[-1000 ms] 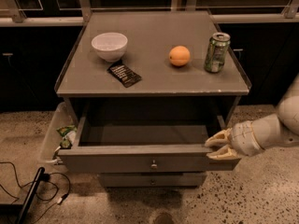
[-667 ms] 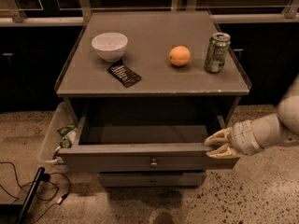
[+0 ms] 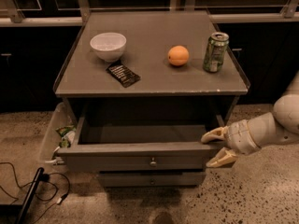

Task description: Open top drawer

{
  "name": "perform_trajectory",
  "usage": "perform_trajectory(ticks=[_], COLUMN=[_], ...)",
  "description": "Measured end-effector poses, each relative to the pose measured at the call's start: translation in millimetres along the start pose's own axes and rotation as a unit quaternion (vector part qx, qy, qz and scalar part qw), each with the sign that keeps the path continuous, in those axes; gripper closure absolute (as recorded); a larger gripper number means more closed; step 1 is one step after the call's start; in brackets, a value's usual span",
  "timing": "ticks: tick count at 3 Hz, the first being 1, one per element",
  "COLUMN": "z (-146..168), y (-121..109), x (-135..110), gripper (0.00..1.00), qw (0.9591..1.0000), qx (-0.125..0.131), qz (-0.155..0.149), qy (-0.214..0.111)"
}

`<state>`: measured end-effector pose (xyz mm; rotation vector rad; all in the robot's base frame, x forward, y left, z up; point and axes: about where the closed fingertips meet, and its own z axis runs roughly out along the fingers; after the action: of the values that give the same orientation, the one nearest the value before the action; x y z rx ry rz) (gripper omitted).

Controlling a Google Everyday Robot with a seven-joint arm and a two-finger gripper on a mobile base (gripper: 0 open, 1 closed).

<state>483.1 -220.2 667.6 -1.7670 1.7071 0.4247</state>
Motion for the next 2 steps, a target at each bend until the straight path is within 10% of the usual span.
perform_trajectory(ticks=[2], z=[31.1], y=[3.2], x=[13.8], gripper=[0.0], qw=[0.9995], qx=[-0.019], qz=[0.024], qy=[0.002])
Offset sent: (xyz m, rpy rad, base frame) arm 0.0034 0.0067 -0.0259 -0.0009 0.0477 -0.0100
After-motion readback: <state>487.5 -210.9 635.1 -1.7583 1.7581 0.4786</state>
